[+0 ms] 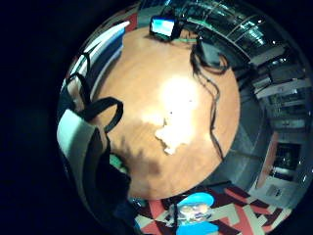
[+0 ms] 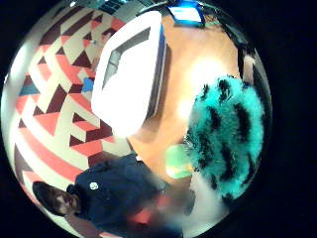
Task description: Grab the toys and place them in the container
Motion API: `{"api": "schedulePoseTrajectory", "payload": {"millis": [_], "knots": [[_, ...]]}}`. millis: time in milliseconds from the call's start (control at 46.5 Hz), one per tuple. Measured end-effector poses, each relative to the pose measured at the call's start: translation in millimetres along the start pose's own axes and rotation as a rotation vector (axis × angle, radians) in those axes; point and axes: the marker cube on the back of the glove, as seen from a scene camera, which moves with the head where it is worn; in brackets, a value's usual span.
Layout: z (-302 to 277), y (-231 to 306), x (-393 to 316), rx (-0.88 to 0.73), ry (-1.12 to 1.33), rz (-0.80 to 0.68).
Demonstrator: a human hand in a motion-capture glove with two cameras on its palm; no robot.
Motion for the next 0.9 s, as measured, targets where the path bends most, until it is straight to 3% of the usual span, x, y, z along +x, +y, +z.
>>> {"api": "schedulePoseTrajectory", "payload": {"millis": [279, 516, 731, 903], "knots": [[-79, -14, -66, 0.183, -0.040, -0.092], [-70, -60, -125, 0.391, -0.377, -0.134], [2, -104, -199, 0.154, -0.564, -0.236], [20, -128, -182, 0.089, -0.540, -0.228]]}}
